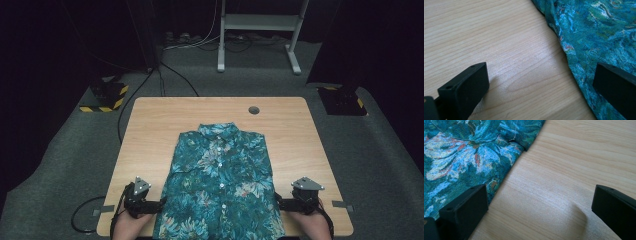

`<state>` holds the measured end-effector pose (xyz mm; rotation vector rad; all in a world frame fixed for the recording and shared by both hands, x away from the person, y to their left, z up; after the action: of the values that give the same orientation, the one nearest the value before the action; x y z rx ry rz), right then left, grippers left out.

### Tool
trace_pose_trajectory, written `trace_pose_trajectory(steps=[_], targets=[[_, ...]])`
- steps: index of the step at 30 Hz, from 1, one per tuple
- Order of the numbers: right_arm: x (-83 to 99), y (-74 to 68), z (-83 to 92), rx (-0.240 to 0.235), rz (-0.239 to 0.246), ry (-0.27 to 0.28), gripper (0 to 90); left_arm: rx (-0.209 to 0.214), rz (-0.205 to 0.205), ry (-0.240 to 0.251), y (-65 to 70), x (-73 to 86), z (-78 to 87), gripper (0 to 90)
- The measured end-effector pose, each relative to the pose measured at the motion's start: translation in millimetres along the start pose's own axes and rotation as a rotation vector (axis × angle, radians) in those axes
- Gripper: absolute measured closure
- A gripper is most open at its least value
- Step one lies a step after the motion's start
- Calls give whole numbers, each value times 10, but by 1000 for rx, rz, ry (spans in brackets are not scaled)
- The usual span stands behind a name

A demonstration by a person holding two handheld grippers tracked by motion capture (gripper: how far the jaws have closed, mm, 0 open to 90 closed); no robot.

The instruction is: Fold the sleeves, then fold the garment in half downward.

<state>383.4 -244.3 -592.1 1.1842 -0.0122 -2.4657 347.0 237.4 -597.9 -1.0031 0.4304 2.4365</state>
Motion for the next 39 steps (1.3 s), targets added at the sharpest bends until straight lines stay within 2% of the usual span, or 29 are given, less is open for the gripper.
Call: trace_pose_trajectory(steps=[4, 12, 15, 17, 19, 24, 30, 39], targets=[[-2, -4, 10, 10, 5, 9, 12, 0, -1, 0, 1, 0, 0, 9], [-3, -14, 20, 0, 9, 18, 14, 5, 5, 4, -1, -1, 4, 8], [-6, -11, 22, -7, 6, 20, 13, 25, 5, 10, -3, -6, 8, 5], [-9, -16, 29, -16, 11, 28, 12, 37, -9, 30, -5, -24, 20, 5], [-10, -14, 31, -19, 10, 32, 12, 51, -17, 29, -2, -39, 31, 5], [-29, -25, 44, -32, 13, 49, 10, 73, -40, 35, 30, -111, 79, 5], [-123, -49, 93, -45, 31, 79, 10, 118, -26, 46, 45, -228, 99, 6], [-249, -56, 104, -64, 36, 83, 6, 138, -27, 57, 38, -403, 100, 6]])
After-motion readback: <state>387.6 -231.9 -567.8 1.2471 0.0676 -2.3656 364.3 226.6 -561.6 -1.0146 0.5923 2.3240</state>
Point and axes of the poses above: each handheld gripper's, and its own axes: z roughly backward along the jaws, x roughly out of its underside, y roughly to its right, the point moved 7 cm from there along -z, roughly forward along the jaws, and after that the axes turned 9 degrees about x, right-handed, at the moved point
